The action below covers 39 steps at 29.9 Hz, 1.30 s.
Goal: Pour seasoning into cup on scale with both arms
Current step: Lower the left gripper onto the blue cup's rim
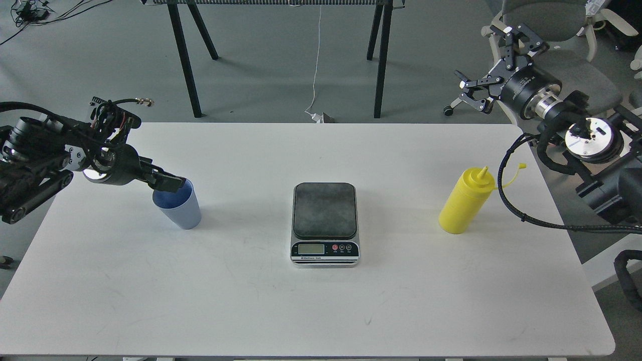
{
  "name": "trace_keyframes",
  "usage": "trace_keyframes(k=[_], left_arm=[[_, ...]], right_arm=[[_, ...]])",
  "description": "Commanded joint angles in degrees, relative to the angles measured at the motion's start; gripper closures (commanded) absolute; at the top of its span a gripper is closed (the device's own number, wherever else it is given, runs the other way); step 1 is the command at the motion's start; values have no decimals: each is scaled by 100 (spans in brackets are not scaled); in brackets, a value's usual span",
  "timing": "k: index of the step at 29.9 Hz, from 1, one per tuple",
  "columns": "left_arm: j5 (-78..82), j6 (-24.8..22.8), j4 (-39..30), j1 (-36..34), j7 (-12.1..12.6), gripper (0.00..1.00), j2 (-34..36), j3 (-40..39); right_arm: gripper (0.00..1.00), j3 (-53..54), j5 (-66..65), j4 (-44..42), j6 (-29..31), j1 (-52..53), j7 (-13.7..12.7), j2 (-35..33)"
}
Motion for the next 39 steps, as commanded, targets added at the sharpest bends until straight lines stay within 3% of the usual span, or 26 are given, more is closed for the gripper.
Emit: trace_keyframes(k=[1,12,19,39], left_arm=[[-3,17,59,4,0,0,-59,70],[32,96,436,48,0,2,-235,96],[-12,324,551,39,0,5,-253,676],[-29,289,569,-5,0,11,-323,685]], right_arm=[[1,-1,2,-25,0,69,-8,-1],[1,-10,2,-25,0,60,-8,-1],[1,-10,-7,-24,0,25,-8,-1],[1,-19,2,-16,0,-63,-8,-19]])
